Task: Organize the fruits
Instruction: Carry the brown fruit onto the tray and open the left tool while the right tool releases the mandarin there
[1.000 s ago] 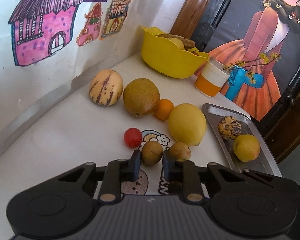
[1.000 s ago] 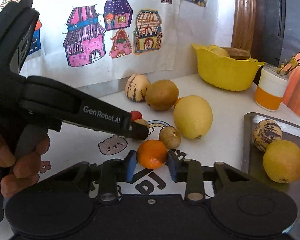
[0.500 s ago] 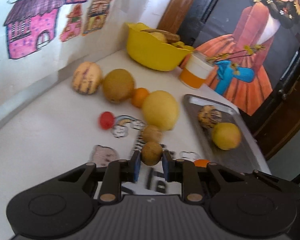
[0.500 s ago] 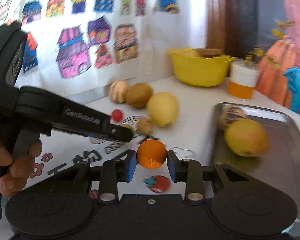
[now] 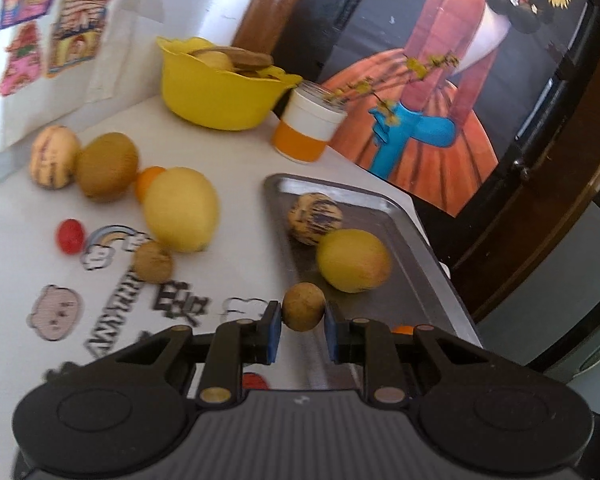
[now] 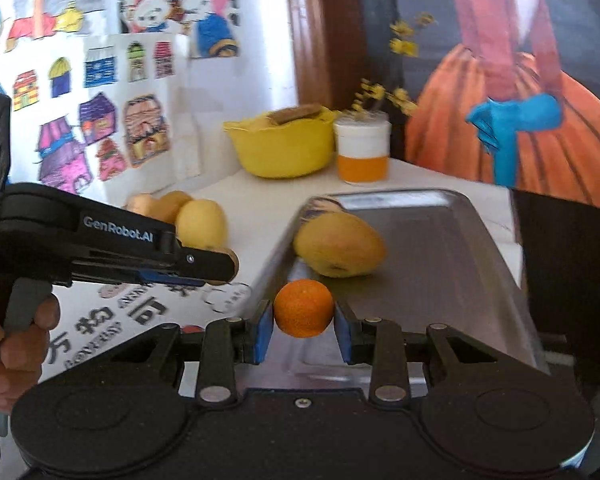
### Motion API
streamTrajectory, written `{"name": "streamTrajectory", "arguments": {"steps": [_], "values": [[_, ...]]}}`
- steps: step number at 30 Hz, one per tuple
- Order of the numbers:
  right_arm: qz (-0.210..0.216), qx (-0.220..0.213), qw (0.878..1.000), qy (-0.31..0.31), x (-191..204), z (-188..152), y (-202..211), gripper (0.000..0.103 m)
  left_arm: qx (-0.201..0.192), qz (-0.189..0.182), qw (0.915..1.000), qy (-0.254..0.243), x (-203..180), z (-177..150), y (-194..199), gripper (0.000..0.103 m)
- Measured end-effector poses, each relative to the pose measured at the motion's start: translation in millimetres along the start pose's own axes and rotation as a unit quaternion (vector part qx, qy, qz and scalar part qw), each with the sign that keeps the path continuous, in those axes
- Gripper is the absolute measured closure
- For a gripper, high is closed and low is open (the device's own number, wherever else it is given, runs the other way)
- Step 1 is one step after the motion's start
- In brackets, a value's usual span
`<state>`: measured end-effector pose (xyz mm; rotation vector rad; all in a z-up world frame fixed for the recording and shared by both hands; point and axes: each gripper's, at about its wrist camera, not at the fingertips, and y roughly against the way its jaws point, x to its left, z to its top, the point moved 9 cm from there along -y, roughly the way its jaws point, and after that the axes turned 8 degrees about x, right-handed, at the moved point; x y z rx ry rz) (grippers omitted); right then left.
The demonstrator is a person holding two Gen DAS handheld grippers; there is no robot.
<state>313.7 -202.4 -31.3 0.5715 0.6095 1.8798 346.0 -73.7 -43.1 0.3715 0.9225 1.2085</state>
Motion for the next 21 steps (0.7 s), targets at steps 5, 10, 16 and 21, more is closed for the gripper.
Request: {"name": "streamTrajectory", "arguments": {"steps": [5,10,16,21], "values": [[-0.007,0.001,1.0,-0.025,-21,-6,-3,0.068,0.007,-0.004,0.9998,-0.016,-16,-3,-15,0.078],[-0.005,0.0,0.999,-0.04,-30,-6,-5,0.068,0.009,-0.009,0.9996,-0.026,-26,-3,-26,0.078],[-0.006,0.007,0.999,-0.042,-31,-6,-8,0.068,0.016,-0.007,0.9994,-0.029,-28,-6,-34,0.078],[-0.01,0.005,0.999,-0.043,-32,-6,-7,0.066,0.02,-0.009,0.9995,-0.024,-26,-6,-35,0.078]]}}
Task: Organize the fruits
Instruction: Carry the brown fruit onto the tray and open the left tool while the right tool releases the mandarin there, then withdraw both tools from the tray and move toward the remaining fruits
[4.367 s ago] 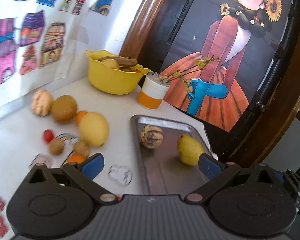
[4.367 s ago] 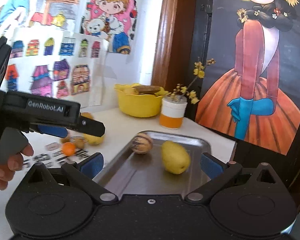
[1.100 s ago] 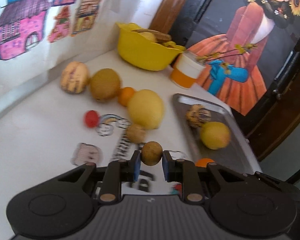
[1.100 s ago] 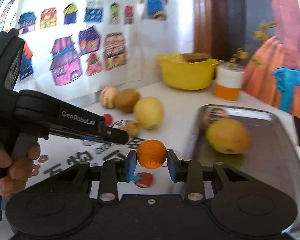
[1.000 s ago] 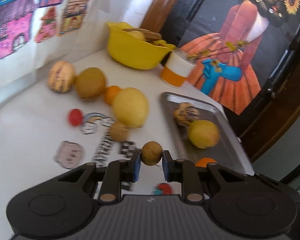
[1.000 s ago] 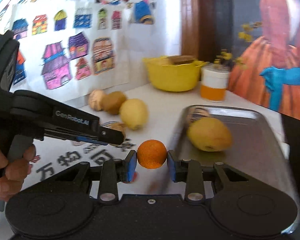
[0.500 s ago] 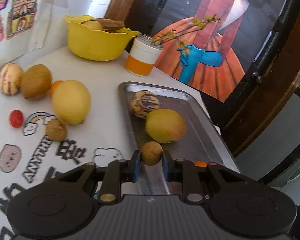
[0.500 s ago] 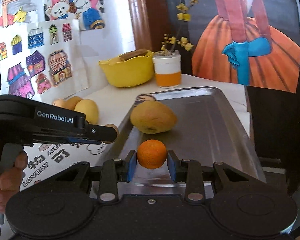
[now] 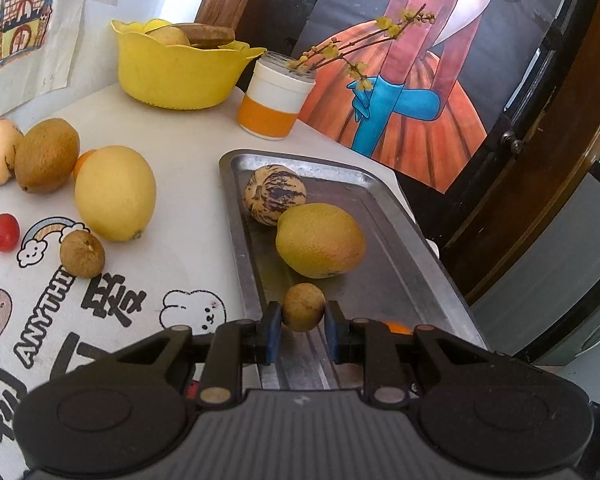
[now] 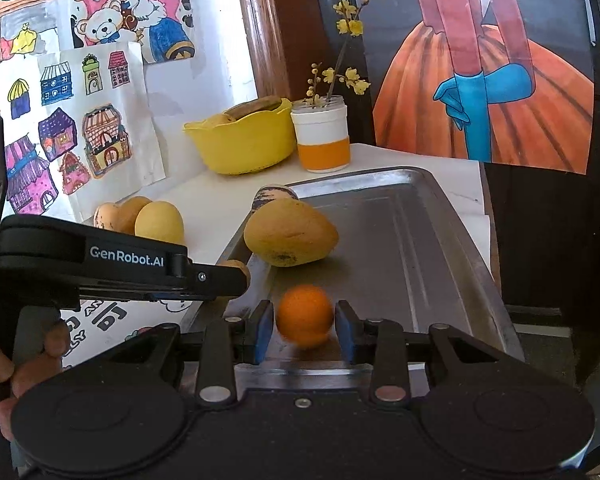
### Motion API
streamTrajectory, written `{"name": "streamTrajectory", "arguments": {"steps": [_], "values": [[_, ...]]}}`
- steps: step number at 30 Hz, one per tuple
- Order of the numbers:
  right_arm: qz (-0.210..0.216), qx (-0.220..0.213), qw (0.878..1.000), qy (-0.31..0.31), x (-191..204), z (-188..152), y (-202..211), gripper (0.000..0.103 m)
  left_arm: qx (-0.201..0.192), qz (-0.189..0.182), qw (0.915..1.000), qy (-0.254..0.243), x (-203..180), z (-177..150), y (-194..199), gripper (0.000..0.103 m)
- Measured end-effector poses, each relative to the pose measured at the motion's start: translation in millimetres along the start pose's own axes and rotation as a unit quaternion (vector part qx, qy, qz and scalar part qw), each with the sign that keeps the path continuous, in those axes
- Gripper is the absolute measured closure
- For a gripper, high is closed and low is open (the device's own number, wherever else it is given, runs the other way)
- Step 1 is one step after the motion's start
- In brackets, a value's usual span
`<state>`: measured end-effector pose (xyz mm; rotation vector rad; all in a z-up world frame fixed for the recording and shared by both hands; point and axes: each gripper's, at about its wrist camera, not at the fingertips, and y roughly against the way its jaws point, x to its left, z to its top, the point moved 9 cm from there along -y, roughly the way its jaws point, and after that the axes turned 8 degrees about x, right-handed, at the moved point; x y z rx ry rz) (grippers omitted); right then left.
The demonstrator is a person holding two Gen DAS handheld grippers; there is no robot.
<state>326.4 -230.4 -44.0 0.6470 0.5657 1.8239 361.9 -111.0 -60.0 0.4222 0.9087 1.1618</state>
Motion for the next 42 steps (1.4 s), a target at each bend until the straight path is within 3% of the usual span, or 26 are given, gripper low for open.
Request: {"name": "streamTrajectory", "arguments": {"steps": [3,6,11,14,18,20,29,37,42], "values": [[-0.002,-0.004,1.0,-0.003,-1,0,2,0.06,-0.004,0.002,1.0,0.0,-1,1,2,0.074],[-0.006,-0.006,1.0,-0.004,-1,-2,6,0.054,-0.014,0.001,0.9999,0.004,-1,2,9,0.059],[-0.02,-0.027,0.999,0.006,2,-4,21,0.034,-0.043,0.003,0.999,0.01,-1,4,28,0.019],[-0.018,-0.041,0.999,0.002,4,-3,33,0.019,-0.072,0.016,0.9972,0.009,0,5,44,0.004],[-0.02,-0.053,0.998,0.006,8,-3,49,0.003,-0.093,0.036,0.995,0.006,4,2,64,0.001],[-0.014,-0.059,0.998,0.006,12,-4,58,0.001,-0.098,0.044,0.9942,0.003,6,-2,72,0.001],[-0.009,-0.03,0.999,0.021,31,-28,79,0.001,-0.083,0.106,0.9904,-0.032,29,-45,100,0.001],[-0.009,0.005,1.0,0.027,50,-61,93,0.001,-0.059,0.113,0.9917,-0.015,56,-85,125,0.001],[-0.007,0.024,0.999,0.04,67,-76,95,0.001,-0.05,0.137,0.9893,-0.012,78,-101,139,0.001]]}}
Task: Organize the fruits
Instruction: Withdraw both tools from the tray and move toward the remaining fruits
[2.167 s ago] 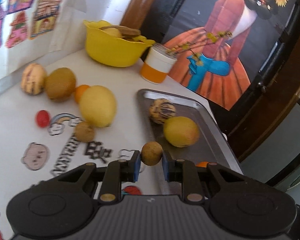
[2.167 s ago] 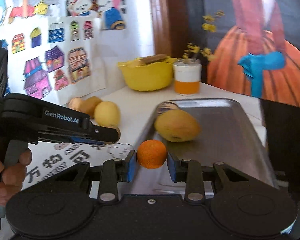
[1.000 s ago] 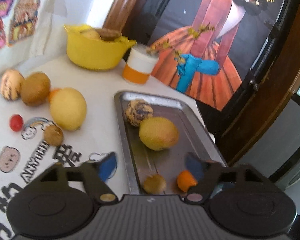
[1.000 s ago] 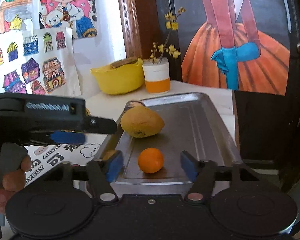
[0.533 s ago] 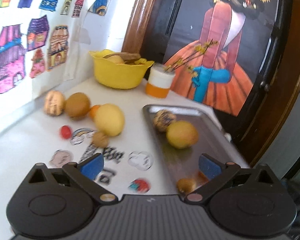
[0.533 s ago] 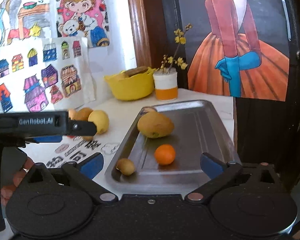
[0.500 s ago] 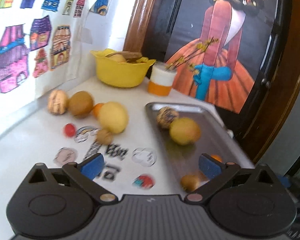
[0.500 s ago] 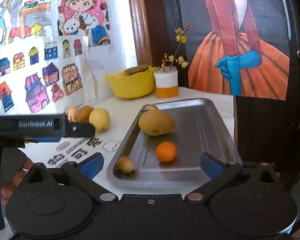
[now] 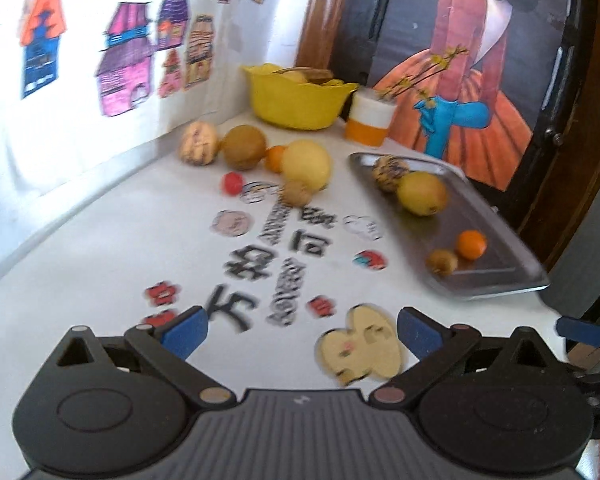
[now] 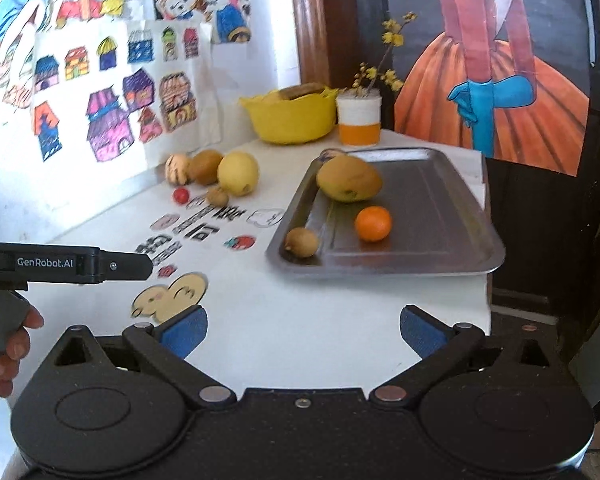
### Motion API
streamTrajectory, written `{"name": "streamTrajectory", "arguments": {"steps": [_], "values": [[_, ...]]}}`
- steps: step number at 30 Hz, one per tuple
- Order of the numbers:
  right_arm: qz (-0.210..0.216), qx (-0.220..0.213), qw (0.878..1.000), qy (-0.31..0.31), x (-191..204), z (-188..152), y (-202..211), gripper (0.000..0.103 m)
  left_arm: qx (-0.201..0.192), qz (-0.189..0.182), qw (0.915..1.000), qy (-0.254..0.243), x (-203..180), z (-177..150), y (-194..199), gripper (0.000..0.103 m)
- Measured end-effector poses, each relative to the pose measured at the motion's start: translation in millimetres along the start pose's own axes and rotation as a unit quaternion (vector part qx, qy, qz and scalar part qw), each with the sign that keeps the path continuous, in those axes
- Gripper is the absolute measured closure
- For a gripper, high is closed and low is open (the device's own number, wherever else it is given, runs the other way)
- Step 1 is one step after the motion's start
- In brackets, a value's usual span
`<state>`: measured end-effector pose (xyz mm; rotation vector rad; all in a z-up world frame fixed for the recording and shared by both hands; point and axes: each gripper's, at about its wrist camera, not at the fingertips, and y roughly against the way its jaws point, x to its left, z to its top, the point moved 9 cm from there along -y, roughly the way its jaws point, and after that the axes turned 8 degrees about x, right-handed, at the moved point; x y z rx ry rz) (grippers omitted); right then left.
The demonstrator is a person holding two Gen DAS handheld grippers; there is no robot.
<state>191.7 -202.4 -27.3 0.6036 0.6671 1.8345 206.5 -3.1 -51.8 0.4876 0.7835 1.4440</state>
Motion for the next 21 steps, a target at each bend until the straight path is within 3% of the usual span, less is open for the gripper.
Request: {"name": "streamTrajectory", "arguments": {"steps": [11,21], "values": [[0.025,0.026,0.998,0.059,52,7,-14,0.001,0.007,0.055,0.9981,0.027,63,-4,11,0.001],[0.035,0.035,0.991,0.121,89,25,-44,0.001,0.001,0.07,0.9963,0.05,96,11,9,0.001]]}}
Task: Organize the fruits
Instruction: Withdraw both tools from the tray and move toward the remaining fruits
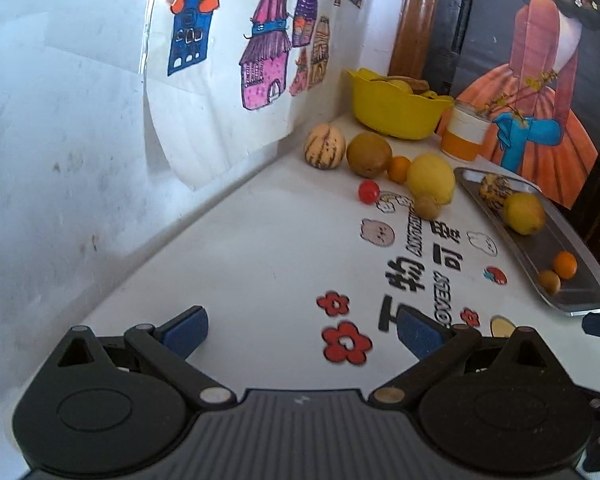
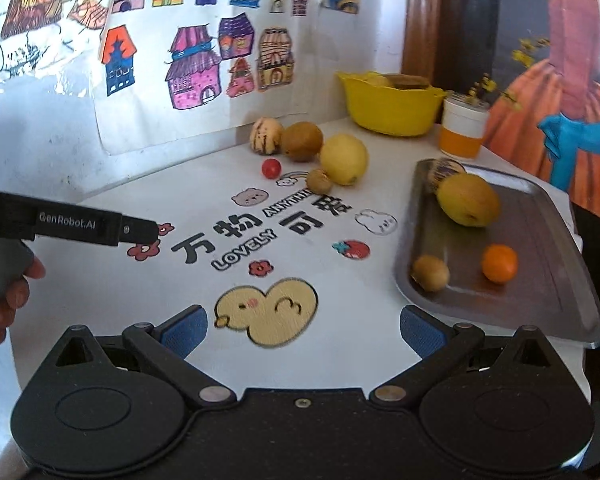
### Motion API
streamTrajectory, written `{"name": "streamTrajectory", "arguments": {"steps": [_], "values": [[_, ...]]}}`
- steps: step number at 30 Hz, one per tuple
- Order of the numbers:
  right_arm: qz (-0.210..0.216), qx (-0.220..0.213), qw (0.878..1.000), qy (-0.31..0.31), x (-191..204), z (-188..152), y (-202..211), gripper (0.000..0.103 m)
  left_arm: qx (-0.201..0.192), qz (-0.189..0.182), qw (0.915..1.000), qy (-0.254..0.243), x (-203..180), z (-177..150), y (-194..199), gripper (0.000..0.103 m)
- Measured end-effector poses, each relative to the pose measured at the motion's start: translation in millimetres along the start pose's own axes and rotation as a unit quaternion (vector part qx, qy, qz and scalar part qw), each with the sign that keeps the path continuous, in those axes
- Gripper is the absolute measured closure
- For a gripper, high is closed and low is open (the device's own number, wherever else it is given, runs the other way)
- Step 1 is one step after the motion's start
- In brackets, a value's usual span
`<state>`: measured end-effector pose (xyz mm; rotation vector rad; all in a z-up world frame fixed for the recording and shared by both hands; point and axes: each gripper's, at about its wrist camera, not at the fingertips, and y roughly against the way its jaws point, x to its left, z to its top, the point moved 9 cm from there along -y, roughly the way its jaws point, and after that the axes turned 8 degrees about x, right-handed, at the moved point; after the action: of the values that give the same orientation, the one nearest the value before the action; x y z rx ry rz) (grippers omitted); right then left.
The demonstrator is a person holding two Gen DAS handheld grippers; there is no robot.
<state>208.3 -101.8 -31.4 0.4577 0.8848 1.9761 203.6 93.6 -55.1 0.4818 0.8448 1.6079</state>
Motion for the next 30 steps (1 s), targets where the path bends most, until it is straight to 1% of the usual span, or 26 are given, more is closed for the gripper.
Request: {"name": "streamTrajectory", "arguments": {"steps": [8,13,18,21,25,27,28,30], "values": [[0.002,0.005,1.0,0.009,1,19,-26,0.001,-0.007,0.001,1.0,-0.006,-6,27,-18,0.001],[0.002,0.01,1.0,0.019,0,32,-44,0.001,-0.004,0.005,0.9999,-0.015,-12,42,-35,0.001],[-0.003,0.001,0.999,0.039,-2,52,-61,0.001,-0.009,0.004,0.9998,-0.017,-19,63,-52,0.001],[0.005,-0.009,0.999,0.036,-6,66,-73,0.001,-0.012,-0.004,0.9998,-0.013,-25,75,-65,0.001],[-0.009,-0.027,0.998,0.049,-13,84,-90,0.001,-0.016,-0.012,0.9997,-0.01,-32,88,-82,0.001],[-0.016,-0.027,0.998,0.052,-17,91,-100,0.001,-0.012,-0.018,0.9998,-0.008,-34,93,-92,0.001],[-0.014,-0.026,0.998,0.051,-19,93,-105,0.002,-0.009,-0.022,0.9997,-0.004,-35,95,-96,0.001],[-0.014,-0.023,0.998,0.049,-22,96,-112,0.007,-0.004,-0.032,0.9995,0.001,-37,97,-104,0.001]]}}
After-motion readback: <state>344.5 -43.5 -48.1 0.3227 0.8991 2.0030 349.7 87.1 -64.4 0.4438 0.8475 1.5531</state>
